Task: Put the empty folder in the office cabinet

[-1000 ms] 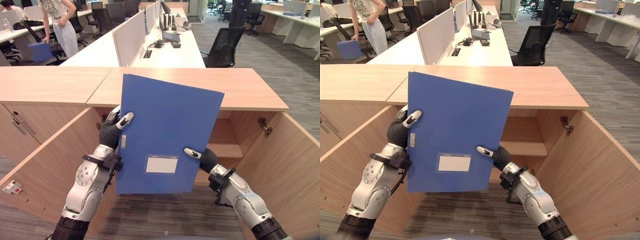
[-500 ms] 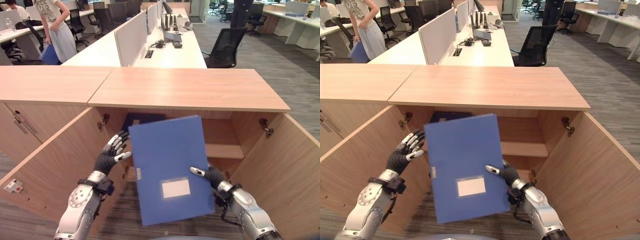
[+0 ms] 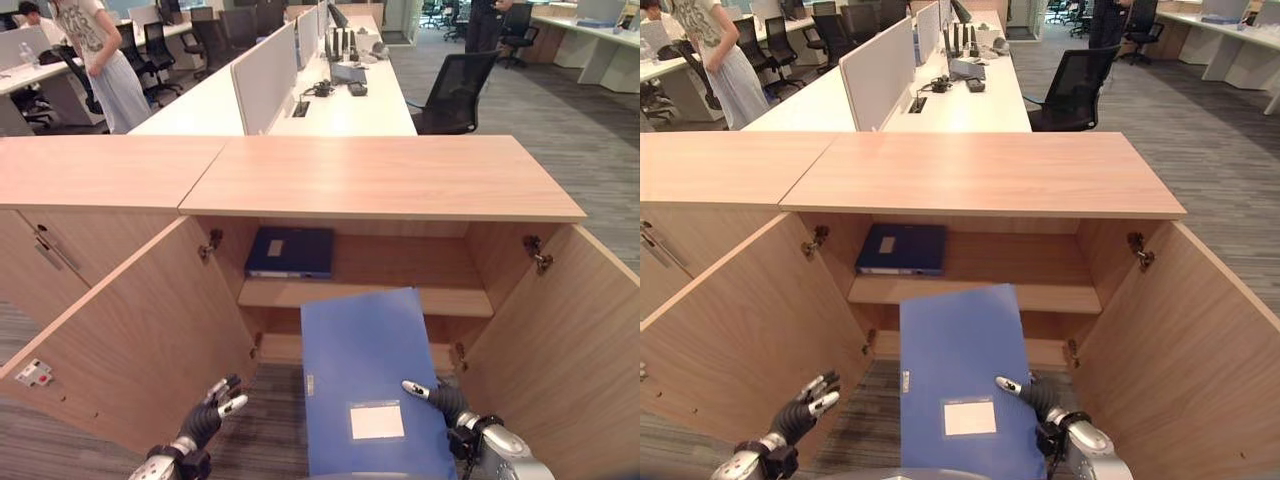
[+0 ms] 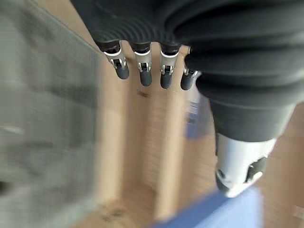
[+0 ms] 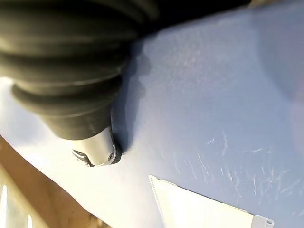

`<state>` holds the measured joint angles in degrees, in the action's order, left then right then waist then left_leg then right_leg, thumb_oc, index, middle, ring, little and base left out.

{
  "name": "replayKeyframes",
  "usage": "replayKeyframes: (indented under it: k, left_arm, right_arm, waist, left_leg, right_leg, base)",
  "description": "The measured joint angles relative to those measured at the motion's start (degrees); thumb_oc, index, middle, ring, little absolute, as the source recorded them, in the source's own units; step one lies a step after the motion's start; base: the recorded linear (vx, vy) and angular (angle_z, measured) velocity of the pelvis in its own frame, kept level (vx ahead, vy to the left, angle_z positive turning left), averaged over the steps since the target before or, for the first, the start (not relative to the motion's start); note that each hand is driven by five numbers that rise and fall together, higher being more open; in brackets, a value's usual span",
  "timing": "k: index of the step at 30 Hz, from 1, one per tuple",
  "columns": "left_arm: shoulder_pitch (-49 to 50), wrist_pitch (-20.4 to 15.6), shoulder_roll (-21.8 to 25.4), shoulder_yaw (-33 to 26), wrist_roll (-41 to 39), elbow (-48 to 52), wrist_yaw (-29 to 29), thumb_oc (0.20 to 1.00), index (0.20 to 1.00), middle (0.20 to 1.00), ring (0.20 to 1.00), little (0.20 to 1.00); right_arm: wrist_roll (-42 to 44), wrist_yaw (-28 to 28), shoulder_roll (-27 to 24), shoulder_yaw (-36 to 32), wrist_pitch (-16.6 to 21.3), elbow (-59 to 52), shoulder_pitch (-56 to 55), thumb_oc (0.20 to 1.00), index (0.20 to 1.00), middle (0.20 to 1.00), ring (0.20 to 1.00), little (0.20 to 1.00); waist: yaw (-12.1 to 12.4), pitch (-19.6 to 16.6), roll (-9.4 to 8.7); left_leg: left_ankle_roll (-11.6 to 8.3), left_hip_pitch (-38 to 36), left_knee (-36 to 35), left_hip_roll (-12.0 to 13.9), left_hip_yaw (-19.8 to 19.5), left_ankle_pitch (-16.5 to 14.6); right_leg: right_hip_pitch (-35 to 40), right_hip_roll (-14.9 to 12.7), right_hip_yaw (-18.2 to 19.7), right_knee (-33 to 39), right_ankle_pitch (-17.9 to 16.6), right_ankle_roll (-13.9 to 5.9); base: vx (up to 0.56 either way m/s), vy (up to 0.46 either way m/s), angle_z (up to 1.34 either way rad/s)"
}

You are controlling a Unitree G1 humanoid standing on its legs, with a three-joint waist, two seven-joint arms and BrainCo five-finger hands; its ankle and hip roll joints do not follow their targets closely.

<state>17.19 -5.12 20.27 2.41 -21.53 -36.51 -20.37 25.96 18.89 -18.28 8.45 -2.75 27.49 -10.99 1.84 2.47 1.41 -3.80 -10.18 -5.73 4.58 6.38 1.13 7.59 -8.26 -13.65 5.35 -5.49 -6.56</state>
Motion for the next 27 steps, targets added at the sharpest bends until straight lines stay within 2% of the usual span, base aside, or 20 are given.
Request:
replayKeyframes:
  k: [3,4,8,12,14,15,17,18,19,21,22,23,24,25,26,27]
  left_arm:
    - [0.7,0.3,-0.6,0.9,2.2,-2.4,1.2,1.0,1.0,1.0,1.0,1.0]
    - [-1.0,-0.1,-1.6,1.0,2.9,-6.8,2.5,1.0,1.0,1.0,1.0,1.0]
    - [-2.0,0.1,-3.2,2.4,4.2,-10.5,4.5,1.0,1.0,1.0,1.0,1.0]
    - [-4.4,-0.1,-4.9,4.9,4.7,-15.6,8.5,1.0,1.0,1.0,1.0,1.0]
    - [-4.9,-0.1,-5.3,4.9,5.0,-15.9,9.9,1.0,1.0,1.0,1.0,1.0]
    - [-7.1,-0.1,-6.1,4.9,5.0,-17.2,11.2,1.0,1.0,1.0,1.0,1.0]
    - [-8.4,-0.1,-6.3,4.4,4.6,-17.3,11.9,1.0,1.0,1.0,1.0,1.0]
    - [-9.1,-0.1,-6.2,4.0,4.4,-17.4,12.4,1.0,1.0,1.0,1.0,1.0]
    - [-9.6,0.0,-6.2,4.1,4.2,-19.0,13.1,1.0,1.0,1.0,1.0,1.0]
    - [-9.1,0.2,-6.4,4.2,3.9,-19.8,13.6,1.0,1.0,1.0,1.0,1.0]
    - [-9.0,0.0,-6.8,4.1,3.9,-20.5,13.7,1.0,1.0,1.0,1.0,1.0]
    - [-9.6,0.1,-8.5,4.3,3.9,-22.4,14.5,1.0,1.0,1.0,1.0,1.0]
    - [-10.3,-0.1,-8.5,4.4,3.9,-21.5,14.6,1.0,1.0,1.0,1.0,1.0]
    - [-11.9,-0.1,-8.2,4.0,3.9,-21.3,15.2,1.0,1.0,1.0,1.0,1.0]
    - [-12.3,-0.1,-7.5,4.0,3.9,-20.9,15.4,1.0,1.0,1.0,1.0,1.0]
    - [-12.0,0.0,-7.1,4.0,3.9,-20.9,15.6,1.0,1.0,1.0,1.0,1.0]
  right_arm:
    - [0.6,-1.8,1.1,-0.1,0.0,0.1,-0.1,0.2,0.2,0.2,0.2,0.2]
    - [3.5,-3.5,1.9,-0.3,0.2,0.2,0.0,0.2,0.2,0.2,0.2,0.2]
    - [8.4,-6.4,4.9,-1.6,2.1,1.9,1.0,0.2,0.2,0.2,0.2,0.2]
    - [16.4,-12.8,7.4,-3.3,4.7,6.8,4.8,0.2,0.2,0.2,0.2,0.2]
    - [20.9,-15.1,7.8,-5.6,5.7,7.0,6.6,0.2,0.2,0.2,0.2,0.2]
    - [24.5,-17.0,7.9,-8.5,7.5,7.8,9.0,0.2,0.2,0.2,0.2,0.2]
    - [27.2,-18.5,7.7,-10.5,8.9,9.2,12.7,0.2,0.2,0.2,0.2,0.2]
    - [28.0,-19.4,7.7,-11.6,9.2,9.4,14.7,0.2,0.2,0.2,0.2,0.2]
    - [29.3,-20.6,7.6,-12.1,10.7,9.1,16.1,0.2,0.2,0.2,0.2,0.2]
    - [29.5,-21.9,7.6,-13.4,11.7,9.2,15.9,0.2,0.2,0.2,0.2,0.2]
    - [30.0,-22.4,7.5,-13.8,12.2,9.3,16.0,0.2,0.2,0.2,0.2,0.2]
    - [31.8,-23.8,6.0,-14.0,13.7,9.0,16.3,0.2,0.2,0.2,0.2,0.2]
    - [32.5,-24.3,5.9,-15.5,14.5,9.3,16.9,0.2,0.2,0.2,0.2,0.2]
    - [34.1,-25.6,6.3,-16.7,15.1,10.7,17.4,0.2,0.2,0.2,0.2,0.2]
    - [34.9,-26.7,7.1,-17.2,15.1,11.8,17.9,0.2,0.2,0.2,0.2,0.2]
    - [35.4,-27.2,7.6,-17.1,15.1,12.1,18.5,0.2,0.2,0.2,0.2,0.2]
  waist:
    - [-0.1,0.2,-0.16]
    - [-0.1,0.1,-0.19]
    - [0.0,0.1,-0.26]
    - [0.6,0.3,0.07]
    - [1.0,1.0,1.14]
    - [1.3,1.7,1.89]
    - [2.0,3.3,2.18]
    - [2.4,4.8,1.8]
    - [2.7,6.1,1.21]
    - [3.3,6.1,1.0]
    - [3.3,6.0,0.93]
    - [3.4,5.6,3.9]
    - [3.5,6.0,4.94]
    - [3.9,7.1,4.28]
    - [5.0,7.0,2.52]
    - [5.3,7.0,1.56]
  left_leg:
    - [0.0,0.3,0.0,0.0,-0.3,0.0]
    - [-0.11,0.7,0.0,0.0,-0.8,0.2]
    - [-0.31,1.0,0.0,0.0,-1.8,0.6]
    - [-0.49,1.9,0.0,0.1,-3.9,1.3]
    - [-0.76,3.4,0.3,0.2,-6.1,2.3]
    - [-1.4,5.8,2.2,0.3,-8.2,3.3]
    - [-2.61,8.7,6.6,0.5,-9.0,3.1]
    - [-2.93,11.8,12.0,0.0,-8.1,3.2]
    - [-4.2,14.9,15.3,0.8,-3.8,2.6]
    - [-4.26,15.5,15.2,2.5,-0.5,2.0]
    - [-4.18,15.8,13.6,2.8,1.3,2.0]
    - [-4.31,16.7,7.6,5.2,1.5,-1.0]
    - [-5.2,17.7,6.8,6.6,1.5,1.7]
    - [-5.36,17.7,7.3,6.5,1.3,3.4]
    - [-6.3,17.7,7.0,5.9,2.5,2.4]
    - [-6.3,17.5,6.1,5.4,3.2,2.5]
  right_leg:
    - [-0.1,0.0,-0.3,0.0,0.0,0.01]
    - [-0.1,-0.1,-0.9,0.0,0.0,0.01]
    - [0.0,0.0,-1.8,0.0,0.2,0.08]
    - [0.4,0.1,-3.8,0.0,0.4,0.05]
    - [0.4,0.2,-5.7,-0.2,0.5,0.13]
    - [0.2,1.0,-5.5,0.0,1.5,0.48]
    - [-0.2,1.3,-4.2,0.1,2.2,1.45]
    - [-0.3,1.1,-4.3,0.1,2.1,1.69]
    - [0.3,0.6,-5.4,0.1,1.5,2.85]
    - [0.4,-0.2,-6.2,-0.3,1.9,3.0]
    - [0.1,-0.3,-6.0,0.2,3.1,2.37]
    - [-1.7,2.3,-5.6,-2.7,5.3,2.77]
    - [-3.5,3.0,-5.6,-7.0,6.2,2.86]
    - [-4.8,1.9,-5.7,-8.7,6.4,2.47]
    - [-5.6,1.2,-5.0,-8.1,6.9,2.36]
    - [-5.7,0.8,-4.5,-7.0,6.9,2.35]
  base:
    - [-0.01,-0.023,0.06]
    - [-0.02,-0.041,0.19]
    - [-0.01,-0.056,0.14]
    - [-0.05,-0.069,0.28]
    - [-0.1,-0.097,0.64]
    - [-0.09,-0.071,0.92]
    - [0.01,-0.02,0.6]
    - [0.07,0.026,0.33]
    - [0.12,0.047,0.38]
    - [0.2,0.074,0.19]
    - [0.19,0.089,0.04]
    - [0.08,0.075,0.2]
    - [0.14,0.124,0.42]
    - [0.19,0.141,0.26]
    - [0.25,0.137,0.03]
    - [0.29,0.143,-0.43]
